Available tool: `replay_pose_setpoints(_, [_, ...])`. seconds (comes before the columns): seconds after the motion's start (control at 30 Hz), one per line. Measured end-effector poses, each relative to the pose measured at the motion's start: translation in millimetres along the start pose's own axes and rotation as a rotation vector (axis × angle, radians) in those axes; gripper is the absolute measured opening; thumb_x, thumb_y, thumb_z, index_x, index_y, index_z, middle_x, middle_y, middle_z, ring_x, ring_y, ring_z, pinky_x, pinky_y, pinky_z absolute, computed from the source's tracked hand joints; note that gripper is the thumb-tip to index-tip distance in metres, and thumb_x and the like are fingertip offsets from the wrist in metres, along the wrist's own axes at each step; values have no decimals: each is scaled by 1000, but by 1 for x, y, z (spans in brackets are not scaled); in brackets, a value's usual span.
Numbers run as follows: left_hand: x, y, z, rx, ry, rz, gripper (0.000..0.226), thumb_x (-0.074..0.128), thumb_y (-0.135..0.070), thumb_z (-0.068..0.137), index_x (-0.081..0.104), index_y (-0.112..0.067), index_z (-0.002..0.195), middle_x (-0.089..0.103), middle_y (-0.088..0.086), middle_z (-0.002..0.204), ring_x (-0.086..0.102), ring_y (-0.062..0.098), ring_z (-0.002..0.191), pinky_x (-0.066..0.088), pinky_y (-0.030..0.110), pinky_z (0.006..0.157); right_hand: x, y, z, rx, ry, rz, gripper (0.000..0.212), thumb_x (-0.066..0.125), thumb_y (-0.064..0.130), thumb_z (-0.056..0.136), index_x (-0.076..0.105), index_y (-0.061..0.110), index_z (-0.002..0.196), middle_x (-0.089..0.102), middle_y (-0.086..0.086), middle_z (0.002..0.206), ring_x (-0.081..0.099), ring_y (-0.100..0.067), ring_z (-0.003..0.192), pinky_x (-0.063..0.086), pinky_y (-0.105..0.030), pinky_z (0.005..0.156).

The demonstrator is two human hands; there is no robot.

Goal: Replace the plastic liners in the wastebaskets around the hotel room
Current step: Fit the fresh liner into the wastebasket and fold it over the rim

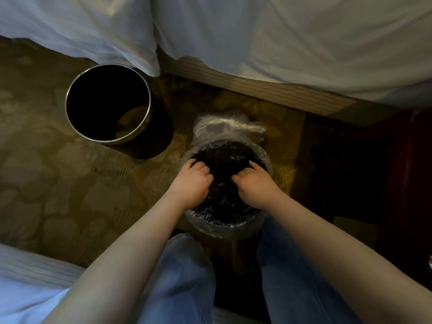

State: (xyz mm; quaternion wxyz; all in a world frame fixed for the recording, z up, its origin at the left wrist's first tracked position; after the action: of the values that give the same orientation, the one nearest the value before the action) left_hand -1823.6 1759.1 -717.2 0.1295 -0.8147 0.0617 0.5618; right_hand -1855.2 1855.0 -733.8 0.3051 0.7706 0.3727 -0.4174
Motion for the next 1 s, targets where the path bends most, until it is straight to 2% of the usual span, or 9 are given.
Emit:
replay_pose_setpoints(0.07, [-15, 17, -7, -137, -147, -147, 26, 54, -20, 85, 67, -13, 106, 62, 7, 117, 51, 26, 119, 31, 44, 107, -20, 1, 4, 72, -120, 103, 24, 48, 21, 91, 61, 15, 112, 65, -4, 99, 59, -27, 98, 39, -40, 96])
replay_pose_setpoints(0.13, [-28, 45, -20, -351, -264, -330, 28, 53, -21, 88, 66, -13, 112, 59, 6, 122, 49, 24, 121, 37, 44, 105, -46, -1, 10, 163, -217, 221, 25, 48, 21, 92, 61, 15, 112, 66, -4, 97, 62, -27, 91, 47, -38, 79])
replay_pose_setpoints(0.23, [-33, 90, -44, -631, -369, -630, 35, 54, -21, 91, 58, -12, 125, 54, 5, 130, 44, 23, 126, 40, 44, 105, -85, 2, 27, 289, -318, 432, 27, 49, 22, 95, 61, 14, 118, 66, -4, 97, 63, -27, 88, 47, -34, 67])
replay_pose_setpoints(0.3, [-33, 118, -59, -762, -393, -762, 40, 55, -20, 91, 53, -13, 130, 52, 6, 134, 46, 23, 126, 43, 45, 103, -104, 11, 45, 350, -304, 513, 27, 49, 24, 96, 59, 18, 120, 64, -3, 94, 62, -25, 88, 43, -30, 63])
replay_pose_setpoints(0.43, [-26, 173, -90, -1002, -409, -944, 49, 56, -22, 92, 44, -16, 139, 47, 7, 140, 47, 25, 127, 45, 46, 102, -131, 38, 86, 376, -258, 683, 30, 51, 27, 97, 56, 22, 126, 63, 0, 107, 60, -19, 97, 54, -37, 80])
replay_pose_setpoints(0.67, [-11, 252, -130, -1183, -356, -1064, 62, 54, -25, 94, 27, -15, 149, 36, 11, 149, 39, 31, 134, 38, 44, 109, -132, 67, 146, 374, -105, 726, 45, 51, 33, 99, 43, 22, 141, 57, -5, 127, 57, -24, 112, 52, -39, 89])
replay_pose_setpoints(0.8, [5, 279, -128, -1207, -362, -1164, 72, 55, -24, 95, 14, -17, 153, 25, 10, 155, 31, 31, 139, 33, 41, 109, -119, 73, 184, 410, 3, 785, 63, 47, 40, 100, 20, 23, 153, 40, -10, 149, 43, -33, 133, 43, -44, 99])
replay_pose_setpoints(0.9, [18, 296, -127, -1197, -403, -1234, 77, 57, -22, 93, 9, -22, 153, 28, 10, 154, 33, 31, 138, 35, 42, 111, -111, 70, 207, 437, 9, 879, 72, 46, 41, 100, 4, 24, 156, 34, -14, 153, 40, -36, 135, 41, -45, 101])
replay_pose_setpoints(1.0, [27, 305, -126, -1184, -417, -1271, 76, 52, -17, 96, 2, -26, 153, 34, 8, 152, 42, 28, 132, 40, 30, 97, -103, 67, 226, 452, 6, 948, 76, 48, 36, 101, -3, 24, 156, 35, -15, 152, 40, -35, 135, 40, -45, 104])
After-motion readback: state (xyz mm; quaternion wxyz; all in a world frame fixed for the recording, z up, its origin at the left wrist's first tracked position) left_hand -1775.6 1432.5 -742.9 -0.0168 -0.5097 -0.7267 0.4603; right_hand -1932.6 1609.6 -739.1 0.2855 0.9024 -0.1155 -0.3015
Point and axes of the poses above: each hand's wrist, its own z-axis towards the middle knuckle, its own x-axis out of the palm, y = z × x, the point moved 9 cm from there along z, towards the middle knuckle
